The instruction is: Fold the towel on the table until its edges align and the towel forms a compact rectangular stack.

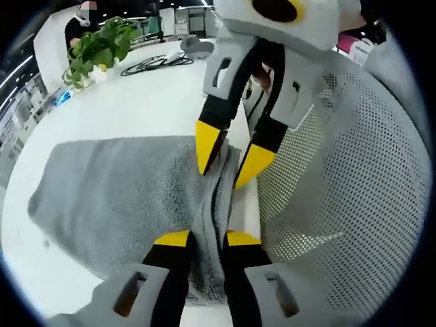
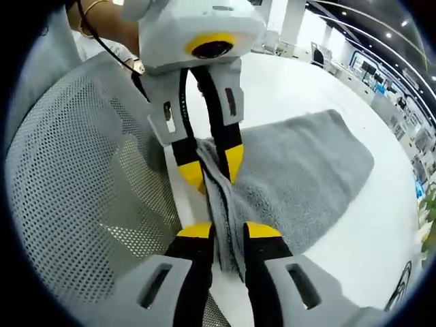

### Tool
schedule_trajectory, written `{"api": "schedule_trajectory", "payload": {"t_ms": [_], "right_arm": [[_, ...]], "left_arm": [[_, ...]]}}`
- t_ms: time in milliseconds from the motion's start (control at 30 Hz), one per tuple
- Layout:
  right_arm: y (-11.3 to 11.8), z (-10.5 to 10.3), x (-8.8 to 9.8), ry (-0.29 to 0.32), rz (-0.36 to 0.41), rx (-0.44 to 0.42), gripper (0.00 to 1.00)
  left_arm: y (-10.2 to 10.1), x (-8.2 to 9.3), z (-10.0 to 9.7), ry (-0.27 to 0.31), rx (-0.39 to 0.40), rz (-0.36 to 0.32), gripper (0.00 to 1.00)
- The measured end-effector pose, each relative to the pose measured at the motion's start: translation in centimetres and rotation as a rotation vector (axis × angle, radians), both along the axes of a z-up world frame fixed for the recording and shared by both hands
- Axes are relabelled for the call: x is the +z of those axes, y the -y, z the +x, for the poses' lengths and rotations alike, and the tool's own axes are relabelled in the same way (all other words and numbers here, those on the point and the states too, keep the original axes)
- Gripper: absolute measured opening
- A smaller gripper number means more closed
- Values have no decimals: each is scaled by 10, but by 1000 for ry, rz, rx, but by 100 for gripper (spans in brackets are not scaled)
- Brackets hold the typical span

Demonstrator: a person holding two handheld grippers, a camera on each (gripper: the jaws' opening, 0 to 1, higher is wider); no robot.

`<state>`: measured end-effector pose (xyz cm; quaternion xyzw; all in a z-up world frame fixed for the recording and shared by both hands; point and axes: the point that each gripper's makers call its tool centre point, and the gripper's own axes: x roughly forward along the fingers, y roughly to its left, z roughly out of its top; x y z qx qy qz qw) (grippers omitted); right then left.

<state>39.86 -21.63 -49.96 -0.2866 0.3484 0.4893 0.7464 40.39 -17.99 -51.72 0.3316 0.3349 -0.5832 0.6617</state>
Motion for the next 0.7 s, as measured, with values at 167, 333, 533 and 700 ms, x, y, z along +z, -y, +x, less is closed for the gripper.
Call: {"api": "schedule_trajectory", "payload": {"t_ms": [167, 333, 533, 700], "right_arm": [[-2, 0, 2, -10, 13, -17, 15], [-4, -1, -1, 1, 5, -1, 15], [-4, -1, 3, 59, -15, 31, 16], [-3, 0, 5, 119, -46, 54, 20]], "left_arm": [[1, 0, 0, 64, -57, 40, 15], [0, 3, 7, -40, 66, 0, 6], [-1, 7, 12, -128, 128, -36, 5], [0, 19, 14, -152, 155, -62, 5]]}}
